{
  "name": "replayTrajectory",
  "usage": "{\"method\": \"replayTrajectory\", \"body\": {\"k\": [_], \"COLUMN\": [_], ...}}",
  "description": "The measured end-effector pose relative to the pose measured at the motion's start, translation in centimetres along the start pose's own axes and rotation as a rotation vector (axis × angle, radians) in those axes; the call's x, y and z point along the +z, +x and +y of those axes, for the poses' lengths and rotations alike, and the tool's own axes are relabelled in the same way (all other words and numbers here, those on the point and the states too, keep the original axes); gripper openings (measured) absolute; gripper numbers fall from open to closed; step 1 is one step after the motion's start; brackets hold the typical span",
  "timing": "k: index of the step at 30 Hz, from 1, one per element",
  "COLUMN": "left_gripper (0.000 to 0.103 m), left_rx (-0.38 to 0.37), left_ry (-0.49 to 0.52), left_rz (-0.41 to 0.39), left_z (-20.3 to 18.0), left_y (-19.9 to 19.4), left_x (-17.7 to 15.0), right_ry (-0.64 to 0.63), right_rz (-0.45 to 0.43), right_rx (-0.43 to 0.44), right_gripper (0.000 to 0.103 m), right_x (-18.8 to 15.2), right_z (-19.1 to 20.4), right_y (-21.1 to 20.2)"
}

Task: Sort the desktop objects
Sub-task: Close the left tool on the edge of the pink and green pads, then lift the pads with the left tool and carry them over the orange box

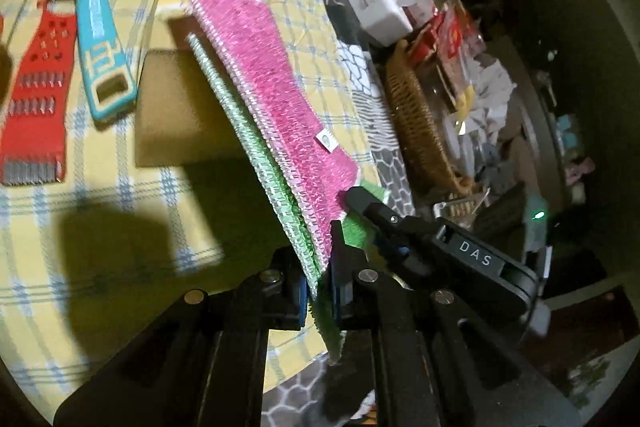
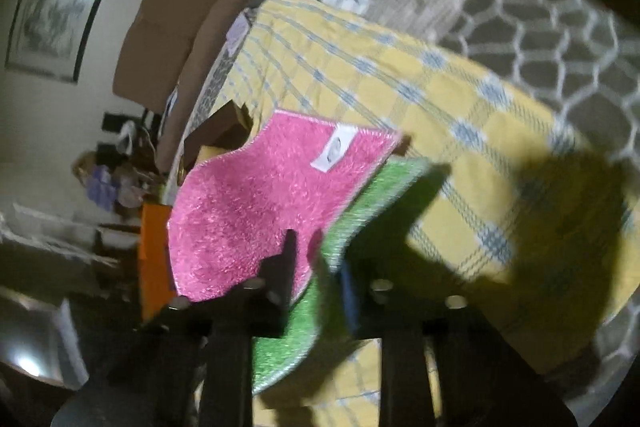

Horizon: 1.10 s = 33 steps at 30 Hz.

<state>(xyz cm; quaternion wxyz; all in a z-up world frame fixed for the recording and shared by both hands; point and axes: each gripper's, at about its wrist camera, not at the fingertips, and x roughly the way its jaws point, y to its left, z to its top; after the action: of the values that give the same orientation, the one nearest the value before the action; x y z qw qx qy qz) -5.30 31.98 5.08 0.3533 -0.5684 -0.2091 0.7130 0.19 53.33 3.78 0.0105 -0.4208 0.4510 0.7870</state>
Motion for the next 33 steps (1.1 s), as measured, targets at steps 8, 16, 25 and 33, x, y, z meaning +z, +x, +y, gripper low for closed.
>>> {"method": "replayTrajectory", "body": {"k": [8,16,25,33], "left_gripper": [0.008,0.008,0.008,0.008], "left_rx": [0.01,0.011,0.104,0.201], "left_ry": [0.165,0.292,0.334,0.234], "left_rz": [-0.093,-0.218,-0.321,-0.398], "left_z": [-4.2,-7.3,-4.6,3.6], "left_y": [-4.0,-11.3,-20.7,-28.1], "left_x": [0.1,0.7,-0.1,-0.6], "right_ry": [-0.27,-0.393,-0.54,-0.715], "right_rz": [-0.137,-0.283,-0.309,-0.241], "right_rx": [-0.092,-0.024,0.133,0.195], "right_gripper": [0.01,0.009,0.009,0.009], "right_x": [-1.4,-2.7,-6.4,-12.0], "right_z": [5.8,10.9,19.0,28.0], "right_y": [-3.0,-6.9,-6.8,-1.4]}}
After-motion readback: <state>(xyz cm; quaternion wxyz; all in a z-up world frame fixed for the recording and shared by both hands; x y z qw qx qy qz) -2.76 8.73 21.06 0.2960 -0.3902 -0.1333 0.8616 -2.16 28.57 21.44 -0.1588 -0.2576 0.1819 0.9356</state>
